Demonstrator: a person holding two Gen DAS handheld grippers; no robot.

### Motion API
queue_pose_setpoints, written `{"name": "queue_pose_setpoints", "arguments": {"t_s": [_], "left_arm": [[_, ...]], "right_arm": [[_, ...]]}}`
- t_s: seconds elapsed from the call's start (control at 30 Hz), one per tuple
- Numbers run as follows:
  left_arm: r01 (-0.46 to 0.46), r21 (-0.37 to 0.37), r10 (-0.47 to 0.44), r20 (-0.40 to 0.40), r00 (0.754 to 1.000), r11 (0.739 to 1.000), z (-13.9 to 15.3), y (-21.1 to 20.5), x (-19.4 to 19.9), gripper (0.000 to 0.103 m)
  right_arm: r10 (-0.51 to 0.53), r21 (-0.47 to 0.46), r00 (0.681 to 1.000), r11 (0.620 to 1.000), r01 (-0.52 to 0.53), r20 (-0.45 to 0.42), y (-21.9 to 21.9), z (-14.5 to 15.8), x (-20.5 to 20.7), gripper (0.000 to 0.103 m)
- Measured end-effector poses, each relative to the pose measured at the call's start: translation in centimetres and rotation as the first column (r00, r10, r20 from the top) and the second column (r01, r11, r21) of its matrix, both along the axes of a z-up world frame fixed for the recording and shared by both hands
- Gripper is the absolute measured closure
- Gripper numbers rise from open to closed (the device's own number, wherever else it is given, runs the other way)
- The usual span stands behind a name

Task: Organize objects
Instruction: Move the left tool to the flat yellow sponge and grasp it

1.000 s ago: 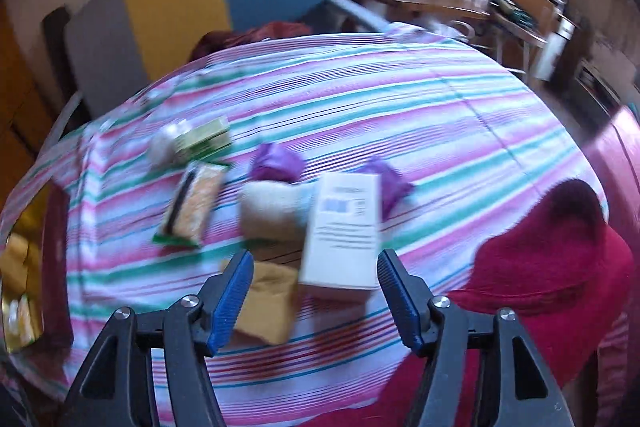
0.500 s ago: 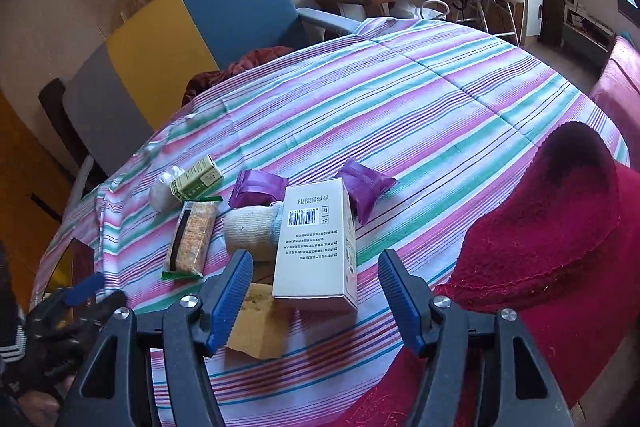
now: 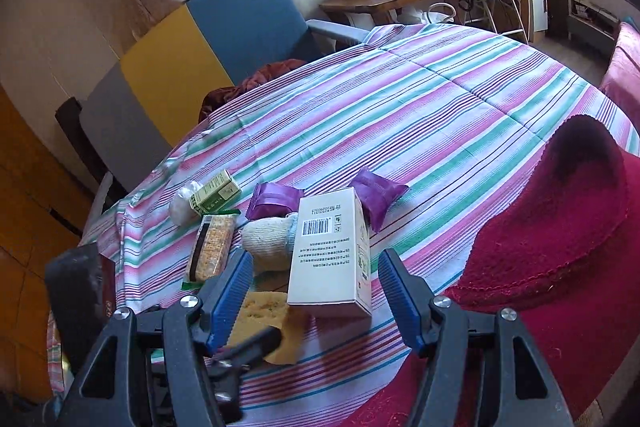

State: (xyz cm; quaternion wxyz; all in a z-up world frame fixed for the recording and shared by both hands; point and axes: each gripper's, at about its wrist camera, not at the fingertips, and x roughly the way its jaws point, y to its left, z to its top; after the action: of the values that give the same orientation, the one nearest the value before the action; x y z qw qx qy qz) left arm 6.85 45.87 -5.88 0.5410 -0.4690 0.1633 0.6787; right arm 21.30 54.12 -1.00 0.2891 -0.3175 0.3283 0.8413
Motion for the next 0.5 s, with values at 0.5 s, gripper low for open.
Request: {"name": "queue_pose_setpoints", "arguments": {"t_s": [0.5], "left_arm": [[-0.088,0.028,0.091,-0.127,0.988,0.996,-0.1,-6.5,-2.0,0.037]], "right_arm": [[0.145,-0.025,0.975,0.989,-0.142,0.171,-0.3,-0.7,-3.4,0.037]]}}
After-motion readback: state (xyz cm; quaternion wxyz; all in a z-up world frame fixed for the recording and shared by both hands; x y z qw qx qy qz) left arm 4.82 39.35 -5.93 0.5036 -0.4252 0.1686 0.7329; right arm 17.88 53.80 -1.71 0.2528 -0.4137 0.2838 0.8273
